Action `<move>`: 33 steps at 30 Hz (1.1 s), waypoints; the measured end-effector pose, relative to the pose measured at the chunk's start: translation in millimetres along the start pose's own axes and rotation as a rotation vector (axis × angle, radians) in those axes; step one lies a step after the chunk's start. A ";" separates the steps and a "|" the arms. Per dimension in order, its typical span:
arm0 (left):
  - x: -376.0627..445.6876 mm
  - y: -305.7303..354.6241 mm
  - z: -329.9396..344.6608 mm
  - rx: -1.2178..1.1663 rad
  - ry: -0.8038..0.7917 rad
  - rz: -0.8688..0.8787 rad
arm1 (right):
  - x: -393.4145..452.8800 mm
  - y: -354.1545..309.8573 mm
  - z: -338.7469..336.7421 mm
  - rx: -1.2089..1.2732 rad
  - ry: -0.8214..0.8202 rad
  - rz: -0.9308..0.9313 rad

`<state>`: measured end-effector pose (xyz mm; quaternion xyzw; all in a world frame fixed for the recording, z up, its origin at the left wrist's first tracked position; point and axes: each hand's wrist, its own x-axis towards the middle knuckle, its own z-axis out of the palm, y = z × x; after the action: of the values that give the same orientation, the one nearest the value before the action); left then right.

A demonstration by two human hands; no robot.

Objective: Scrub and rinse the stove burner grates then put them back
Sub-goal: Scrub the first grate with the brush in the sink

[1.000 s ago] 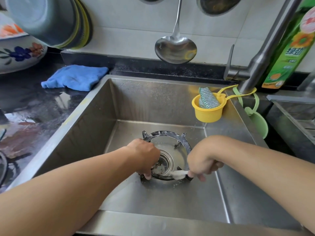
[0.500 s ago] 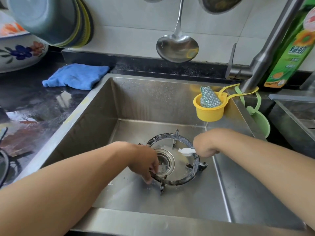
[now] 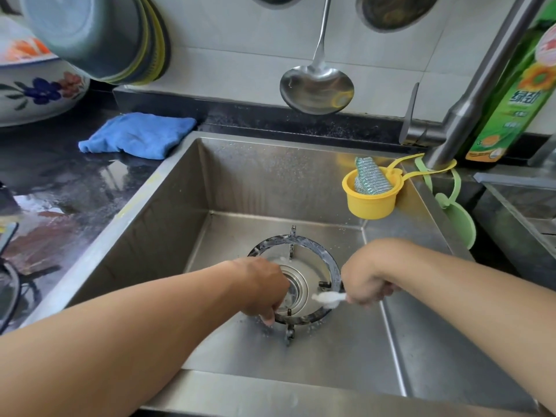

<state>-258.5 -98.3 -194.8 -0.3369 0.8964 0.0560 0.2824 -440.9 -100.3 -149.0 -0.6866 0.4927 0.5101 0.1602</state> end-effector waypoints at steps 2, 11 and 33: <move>-0.2 2.3 0.6 0.009 0.026 -0.010 | -2.5 -3.9 -1.2 0.016 -0.049 -0.058; 8.9 15.9 1.0 -0.081 0.122 -0.093 | -1.4 -13.1 -1.9 -0.008 0.032 -0.101; -2.2 15.2 -11.8 -0.180 0.068 -0.151 | -7.1 -18.9 -1.6 -0.209 0.048 -0.154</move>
<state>-272.4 -88.8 -185.2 -0.4291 0.8689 0.1032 0.2240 -424.0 -89.0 -147.5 -0.7473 0.3863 0.5284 0.1145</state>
